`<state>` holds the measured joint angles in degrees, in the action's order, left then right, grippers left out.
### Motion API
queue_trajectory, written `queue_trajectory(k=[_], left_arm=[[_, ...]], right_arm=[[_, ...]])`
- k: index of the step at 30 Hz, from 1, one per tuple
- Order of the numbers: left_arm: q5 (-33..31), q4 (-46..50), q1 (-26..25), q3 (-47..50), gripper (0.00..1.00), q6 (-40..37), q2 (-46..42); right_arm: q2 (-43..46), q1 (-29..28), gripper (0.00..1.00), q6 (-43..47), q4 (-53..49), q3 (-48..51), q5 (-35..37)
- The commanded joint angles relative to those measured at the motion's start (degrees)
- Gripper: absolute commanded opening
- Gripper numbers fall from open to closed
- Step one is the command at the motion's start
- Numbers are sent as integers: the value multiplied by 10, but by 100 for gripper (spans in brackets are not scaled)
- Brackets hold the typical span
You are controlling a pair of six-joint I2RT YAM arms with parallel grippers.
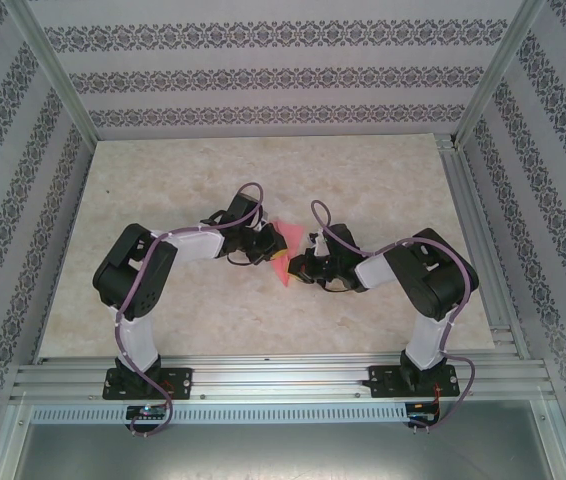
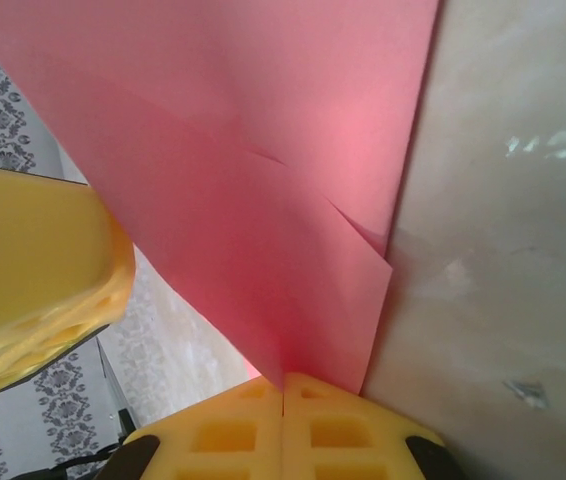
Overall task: Fold a paper plane with a square sheet of paper (pick it up from the middle)
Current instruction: Fourth fold the wing at the center of the table.
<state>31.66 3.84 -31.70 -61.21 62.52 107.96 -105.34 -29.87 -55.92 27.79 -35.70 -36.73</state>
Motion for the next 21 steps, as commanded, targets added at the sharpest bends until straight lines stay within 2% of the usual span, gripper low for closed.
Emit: queue_trajectory(k=[1, 9, 21], left_arm=[[4, -13, -9, -15, 14, -20, 4], [2, 10, -9, -25, 14, -34, -8], [-25, 33, -10, -17, 11, -34, -7]], right_arm=[[2, 9, 1, -11, 17, 8, 18], [50, 10, 0, 25, -74, -10, 38], [38, 6, 0, 75, -173, -52, 52]])
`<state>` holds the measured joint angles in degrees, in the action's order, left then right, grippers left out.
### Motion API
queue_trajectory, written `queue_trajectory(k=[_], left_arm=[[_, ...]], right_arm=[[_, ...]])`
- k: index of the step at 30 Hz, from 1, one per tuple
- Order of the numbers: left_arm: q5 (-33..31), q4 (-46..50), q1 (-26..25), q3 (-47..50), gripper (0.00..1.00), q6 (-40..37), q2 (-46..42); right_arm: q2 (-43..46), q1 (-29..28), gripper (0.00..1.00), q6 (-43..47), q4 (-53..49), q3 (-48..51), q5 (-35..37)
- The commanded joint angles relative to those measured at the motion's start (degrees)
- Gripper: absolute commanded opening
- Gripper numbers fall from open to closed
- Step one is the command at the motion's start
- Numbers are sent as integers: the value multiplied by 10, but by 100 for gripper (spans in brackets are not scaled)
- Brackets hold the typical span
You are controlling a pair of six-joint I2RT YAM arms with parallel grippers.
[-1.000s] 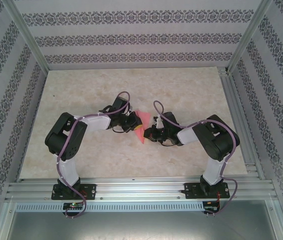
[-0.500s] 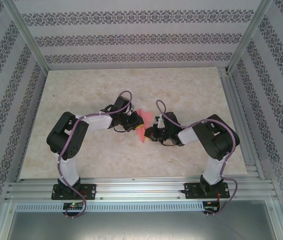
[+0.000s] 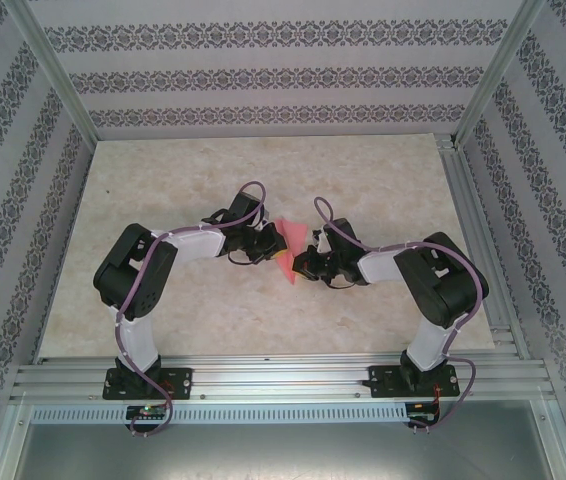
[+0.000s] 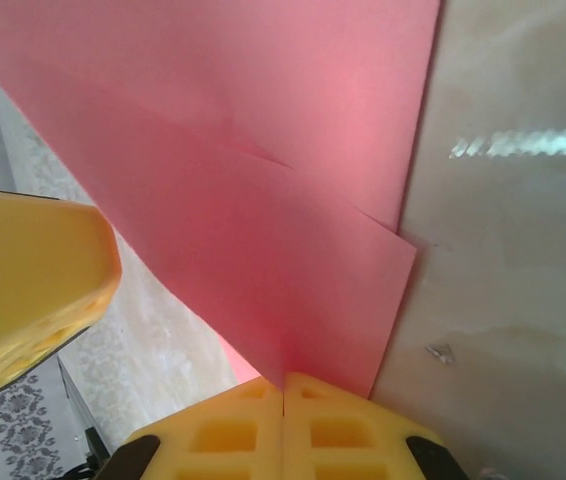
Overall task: Fold a paper plane with a square sheet of paper (pick it up from the middle)
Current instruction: Fourth fold the wing at the center of the table.
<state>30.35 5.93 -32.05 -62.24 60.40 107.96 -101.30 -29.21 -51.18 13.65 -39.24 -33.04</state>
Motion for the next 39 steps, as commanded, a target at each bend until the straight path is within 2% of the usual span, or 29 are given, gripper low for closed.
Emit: queue_trajectory(k=[1, 14, 21, 29, 39], left_arm=[[-11, 8, -6, -5, 11, -12, -8], [35, -43, -6, -33, 11, -9, 35], [34, -33, -6, -48, 12, -11, 52], [34, -38, -6, -51, 12, -6, 57], [36, -29, -6, -58, 12, -12, 59]], right_arm=[[-1, -1, 0, 28, -41, -18, 22], [-17, -1, 1, -4, -33, -20, 26], [6, -1, 13, -4, -20, -20, 24], [47, -4, 21, 53, -119, -51, 58], [38, -12, 19, 106, -212, -100, 105]])
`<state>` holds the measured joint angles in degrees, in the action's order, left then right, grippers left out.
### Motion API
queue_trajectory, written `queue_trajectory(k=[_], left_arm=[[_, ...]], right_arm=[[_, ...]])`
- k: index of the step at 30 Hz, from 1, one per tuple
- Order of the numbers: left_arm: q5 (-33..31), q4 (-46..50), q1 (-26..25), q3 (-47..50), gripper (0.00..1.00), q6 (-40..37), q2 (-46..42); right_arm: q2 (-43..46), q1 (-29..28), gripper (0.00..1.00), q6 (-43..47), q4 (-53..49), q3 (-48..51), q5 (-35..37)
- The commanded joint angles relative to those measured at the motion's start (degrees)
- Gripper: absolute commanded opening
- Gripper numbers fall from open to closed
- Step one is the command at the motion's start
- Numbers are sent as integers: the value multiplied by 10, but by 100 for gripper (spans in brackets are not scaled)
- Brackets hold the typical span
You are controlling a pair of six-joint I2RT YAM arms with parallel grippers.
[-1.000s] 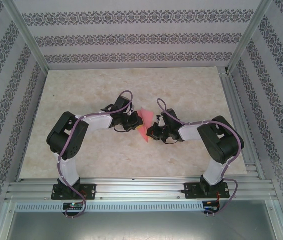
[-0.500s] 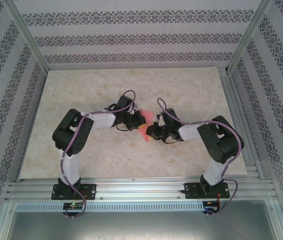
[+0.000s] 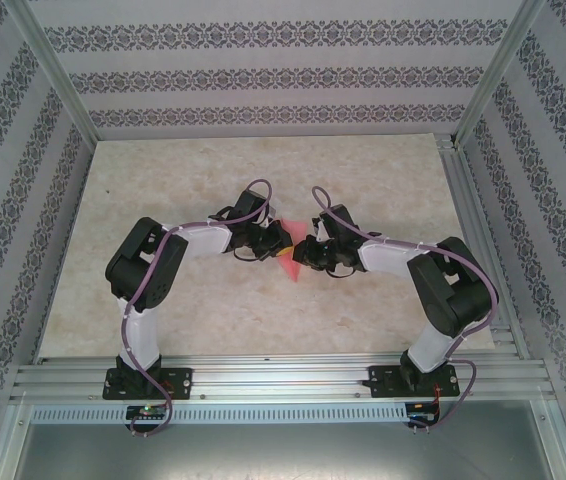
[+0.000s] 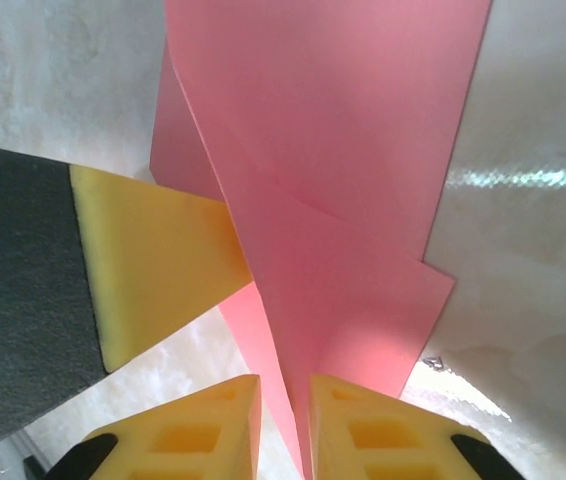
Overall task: Fold a paper plane with a square sheet of paper (pick it up from the middle)
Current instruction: Fourth fold the wing at the center of the table.
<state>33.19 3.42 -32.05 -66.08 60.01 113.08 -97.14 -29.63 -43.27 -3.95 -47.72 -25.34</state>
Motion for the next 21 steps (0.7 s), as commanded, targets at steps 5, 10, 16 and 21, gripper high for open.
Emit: queue_trajectory(k=[5, 10, 16, 21], left_arm=[[9, -3, -6, -21, 12, -9, 8], [12, 0, -6, -22, 12, -9, 8], [11, 5, -6, -25, 12, -11, 9], [11, 8, -6, -27, 12, -10, 11]], right_arm=[[-13, -8, 11, 29, -38, -24, 32], [-17, -8, 11, 31, -34, -30, 22], [-19, -12, 23, 37, -37, -36, 10], [-11, -16, 24, 39, -41, -35, 17]])
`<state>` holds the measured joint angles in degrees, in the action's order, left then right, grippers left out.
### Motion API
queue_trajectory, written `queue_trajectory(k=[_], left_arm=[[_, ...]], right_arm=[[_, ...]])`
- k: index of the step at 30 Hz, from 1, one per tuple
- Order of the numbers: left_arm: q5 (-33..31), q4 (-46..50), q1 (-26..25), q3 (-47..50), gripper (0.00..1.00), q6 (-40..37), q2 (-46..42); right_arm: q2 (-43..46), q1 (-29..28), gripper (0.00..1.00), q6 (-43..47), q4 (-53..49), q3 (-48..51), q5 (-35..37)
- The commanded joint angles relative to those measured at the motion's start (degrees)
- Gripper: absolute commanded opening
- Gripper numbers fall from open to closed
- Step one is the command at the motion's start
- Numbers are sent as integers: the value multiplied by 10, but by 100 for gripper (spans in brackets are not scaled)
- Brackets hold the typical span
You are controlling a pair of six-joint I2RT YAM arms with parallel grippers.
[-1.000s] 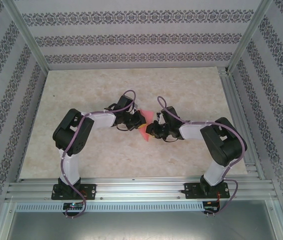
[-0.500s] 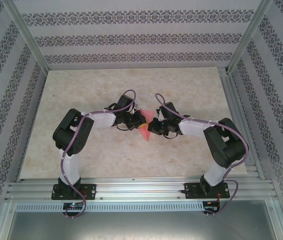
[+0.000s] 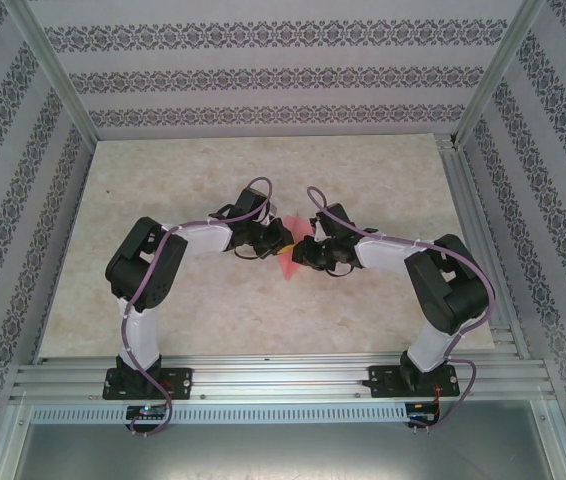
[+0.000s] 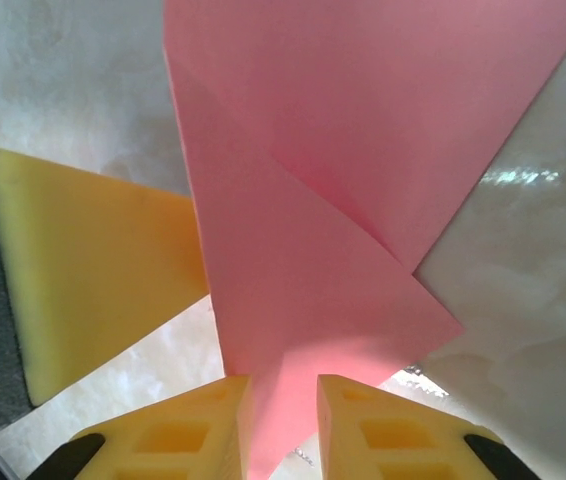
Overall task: Fold a paper plane with a square sheet of paper (pick it up from the middle)
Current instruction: Fourth fold the wing at the center of the table.
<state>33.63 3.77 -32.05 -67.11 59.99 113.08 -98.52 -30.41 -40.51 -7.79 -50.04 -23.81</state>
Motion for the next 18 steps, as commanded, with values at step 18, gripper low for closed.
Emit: queue_trajectory(k=[18], left_arm=[[9, 8, -6, -22, 12, -8, 10]], right_arm=[[15, -12, 39, -27, 34, 3, 28]])
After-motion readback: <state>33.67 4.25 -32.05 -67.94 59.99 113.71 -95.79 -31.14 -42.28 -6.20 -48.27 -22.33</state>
